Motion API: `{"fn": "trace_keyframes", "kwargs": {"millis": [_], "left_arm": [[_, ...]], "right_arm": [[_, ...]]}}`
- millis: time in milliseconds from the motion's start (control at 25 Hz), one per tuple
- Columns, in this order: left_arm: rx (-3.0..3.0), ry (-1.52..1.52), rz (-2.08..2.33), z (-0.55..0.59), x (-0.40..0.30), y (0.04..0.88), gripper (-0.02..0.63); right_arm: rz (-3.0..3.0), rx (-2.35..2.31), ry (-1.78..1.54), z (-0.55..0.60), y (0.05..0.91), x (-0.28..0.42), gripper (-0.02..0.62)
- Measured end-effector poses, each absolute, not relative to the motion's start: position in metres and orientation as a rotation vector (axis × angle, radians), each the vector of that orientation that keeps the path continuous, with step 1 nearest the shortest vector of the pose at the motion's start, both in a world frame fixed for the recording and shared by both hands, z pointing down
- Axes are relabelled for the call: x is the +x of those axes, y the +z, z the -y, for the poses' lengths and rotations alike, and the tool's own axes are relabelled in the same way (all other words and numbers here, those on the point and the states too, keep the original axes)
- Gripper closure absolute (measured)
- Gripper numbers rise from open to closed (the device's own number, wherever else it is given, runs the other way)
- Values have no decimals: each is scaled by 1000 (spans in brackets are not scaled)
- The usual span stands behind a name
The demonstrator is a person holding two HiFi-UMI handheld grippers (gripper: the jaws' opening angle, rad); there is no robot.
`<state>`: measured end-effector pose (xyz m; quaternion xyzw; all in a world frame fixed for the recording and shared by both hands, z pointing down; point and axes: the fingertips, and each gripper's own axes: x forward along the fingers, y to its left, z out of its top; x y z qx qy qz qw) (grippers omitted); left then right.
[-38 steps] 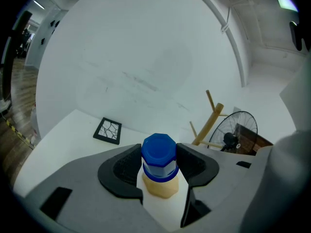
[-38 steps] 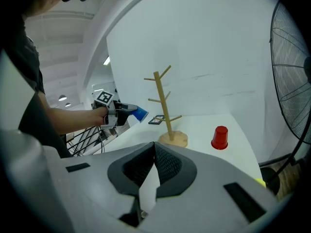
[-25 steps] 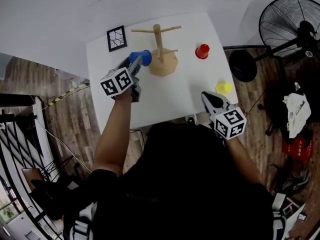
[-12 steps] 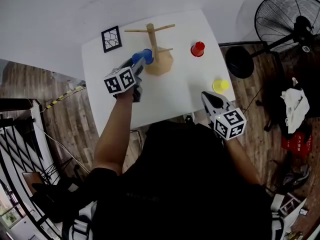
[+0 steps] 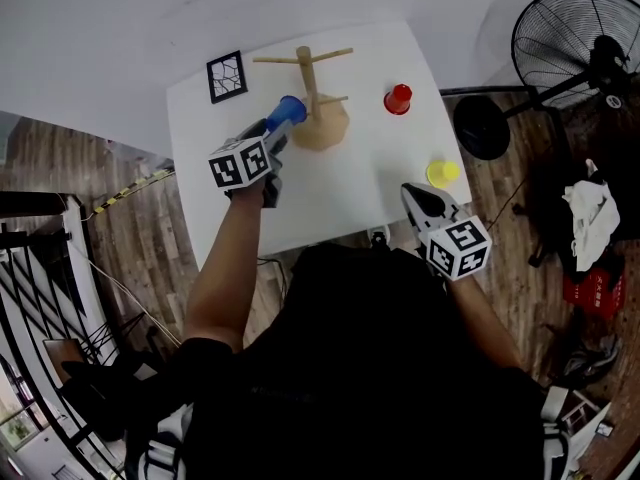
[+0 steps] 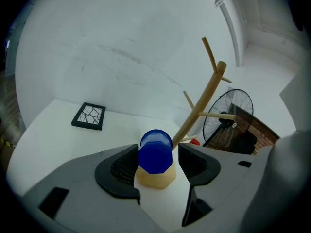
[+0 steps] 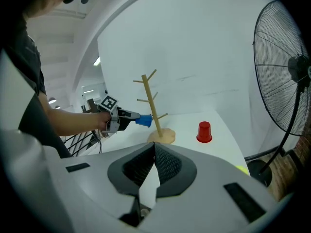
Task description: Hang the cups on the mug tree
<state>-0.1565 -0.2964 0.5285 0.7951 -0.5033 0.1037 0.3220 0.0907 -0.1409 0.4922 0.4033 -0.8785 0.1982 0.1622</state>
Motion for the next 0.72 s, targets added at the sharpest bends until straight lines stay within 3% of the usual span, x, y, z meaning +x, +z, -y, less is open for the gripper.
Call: {"fn": "trace_keyframes", "kwargs": {"millis": [720], "left_arm": [[2102, 248, 1320, 313, -153, 524, 344]], "right_arm": [[2539, 1059, 549, 143, 492, 74, 588]]}}
